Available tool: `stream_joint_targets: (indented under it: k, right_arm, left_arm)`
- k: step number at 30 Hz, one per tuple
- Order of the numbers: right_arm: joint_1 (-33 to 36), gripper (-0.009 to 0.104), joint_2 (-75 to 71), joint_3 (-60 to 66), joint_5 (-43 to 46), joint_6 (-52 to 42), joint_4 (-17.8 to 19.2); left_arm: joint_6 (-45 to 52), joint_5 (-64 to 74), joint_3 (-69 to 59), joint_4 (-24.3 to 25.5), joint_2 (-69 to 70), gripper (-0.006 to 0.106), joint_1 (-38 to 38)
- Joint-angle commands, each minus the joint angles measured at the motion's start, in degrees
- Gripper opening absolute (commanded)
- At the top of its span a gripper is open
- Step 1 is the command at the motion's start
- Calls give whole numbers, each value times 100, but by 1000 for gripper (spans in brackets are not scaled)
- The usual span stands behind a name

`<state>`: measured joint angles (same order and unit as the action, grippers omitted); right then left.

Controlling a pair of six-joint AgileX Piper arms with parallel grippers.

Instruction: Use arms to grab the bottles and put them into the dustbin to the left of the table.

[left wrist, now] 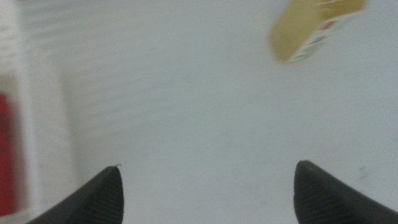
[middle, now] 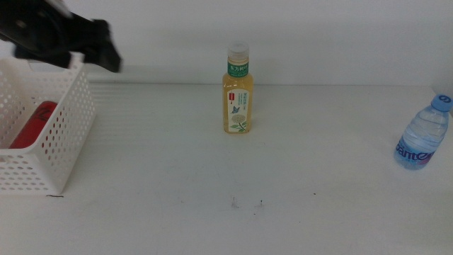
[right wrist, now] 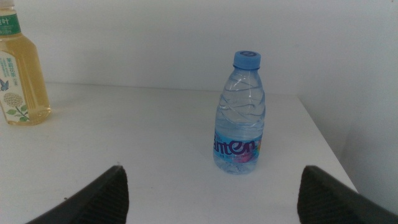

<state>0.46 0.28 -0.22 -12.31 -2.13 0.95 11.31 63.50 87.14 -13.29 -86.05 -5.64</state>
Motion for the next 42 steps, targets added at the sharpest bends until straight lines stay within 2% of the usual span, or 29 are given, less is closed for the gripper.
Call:
stream_joint_targets:
  k: [1,9,18,21,33,37,42]
  right_arm:
    - [-49,90,-28,22,73,-30,18]
    - [-49,90,-28,22,73,-30,18]
    - [-49,90,-28,22,73,-30,18]
    - [-49,90,-28,22,73,-30,18]
    - [-49,90,-28,22,73,-30,18]
    - [-49,90,-28,22,73,-30,18]
    - [-49,90,-28,22,73,-30,18]
  left_arm:
    - [-225,-625,-470,-75,332,94,-320]
    - [-231,-2674,-1959,-75,1054,94,-1550]
    - [-231,-3651,-2528,-75,1223,94,-2399]
    - [-231,-3821,-2599,-64,1223,94,-2560]
    - [-231,-6269,-4094,-74,1553,94,-2985]
    - [-594,-7044,-4624,-63,1612,94,-3071]
    - [-926,-8079,-5378,288,1687,94,-3146]
